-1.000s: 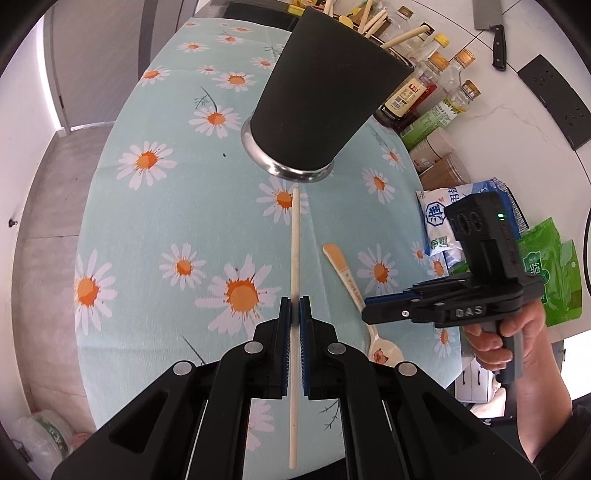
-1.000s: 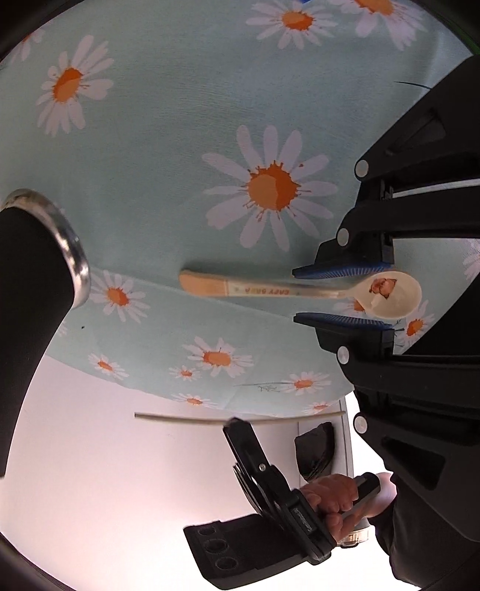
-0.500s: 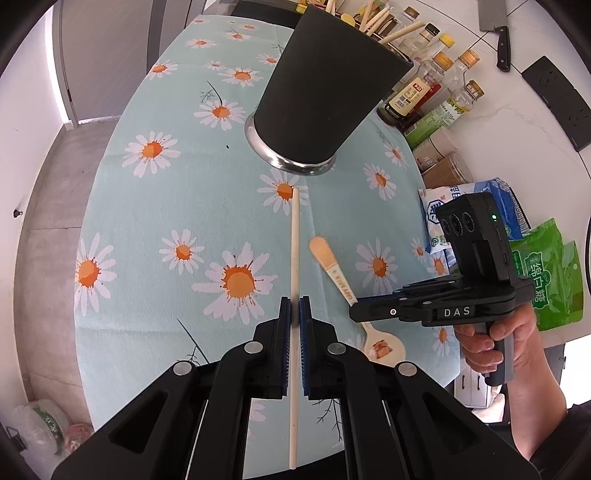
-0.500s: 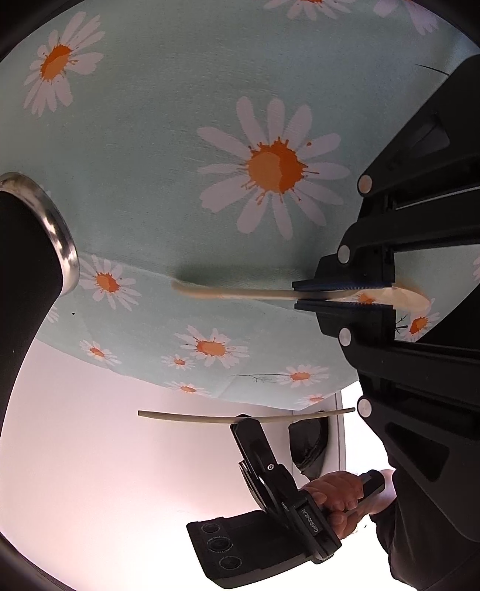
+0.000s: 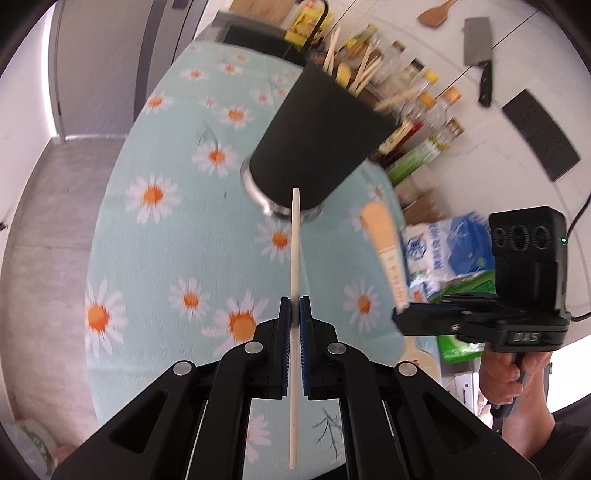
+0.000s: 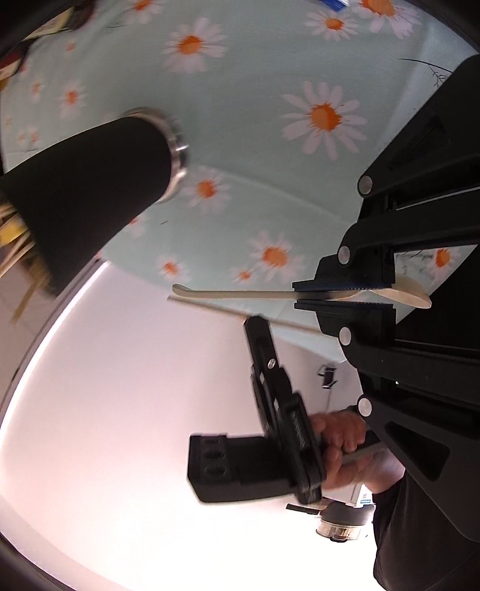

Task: Organize utensils
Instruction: 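Carry the chopstick and spoon with both grippers above the black holder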

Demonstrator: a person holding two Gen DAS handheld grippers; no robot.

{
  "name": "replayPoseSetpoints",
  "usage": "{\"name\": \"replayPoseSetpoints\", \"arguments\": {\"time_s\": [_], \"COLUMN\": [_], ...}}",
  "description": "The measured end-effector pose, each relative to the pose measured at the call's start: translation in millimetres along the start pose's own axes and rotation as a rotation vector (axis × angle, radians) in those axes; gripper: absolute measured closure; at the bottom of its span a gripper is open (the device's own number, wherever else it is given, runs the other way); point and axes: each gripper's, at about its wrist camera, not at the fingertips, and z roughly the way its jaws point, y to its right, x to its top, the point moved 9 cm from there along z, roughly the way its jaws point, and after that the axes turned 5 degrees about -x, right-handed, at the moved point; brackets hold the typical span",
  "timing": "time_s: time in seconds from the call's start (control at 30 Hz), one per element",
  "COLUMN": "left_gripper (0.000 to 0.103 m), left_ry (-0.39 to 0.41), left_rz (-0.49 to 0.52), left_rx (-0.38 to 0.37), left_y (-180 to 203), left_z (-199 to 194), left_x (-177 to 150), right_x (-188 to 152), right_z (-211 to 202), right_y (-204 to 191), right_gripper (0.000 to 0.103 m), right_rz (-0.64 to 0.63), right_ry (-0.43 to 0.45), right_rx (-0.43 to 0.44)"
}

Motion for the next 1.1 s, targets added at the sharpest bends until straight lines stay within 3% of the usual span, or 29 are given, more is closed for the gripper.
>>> {"name": "replayPoseSetpoints", "arguments": {"time_s": [0.37, 0.63, 0.87, 1.1], "left_gripper": [0.099, 0.099, 0.099, 0.099], "left_ry": [0.165, 0.276, 0.375, 0.49], "left_rz": [0.116, 0.193, 0.22, 0.264], "left_rx": [-0.129, -0.185, -0.207, -0.247], "left_y": [20, 45, 57, 72], "left_z": [-39, -61, -69, -76], "left_x": [68, 118, 157, 197], "right_x": [71, 110, 146, 178], "right_z": [-57, -92, -136, -146], "right_y": [-28, -8, -6, 4], "right_gripper": [0.098, 0.098, 0.098, 0.098], "right_rz": [0.015, 0.044, 0.032, 0.013], "right_ry": [0.404, 0.528, 0.711, 0.786], "right_rx": [-0.006, -0.048, -0.072, -0.137]}}
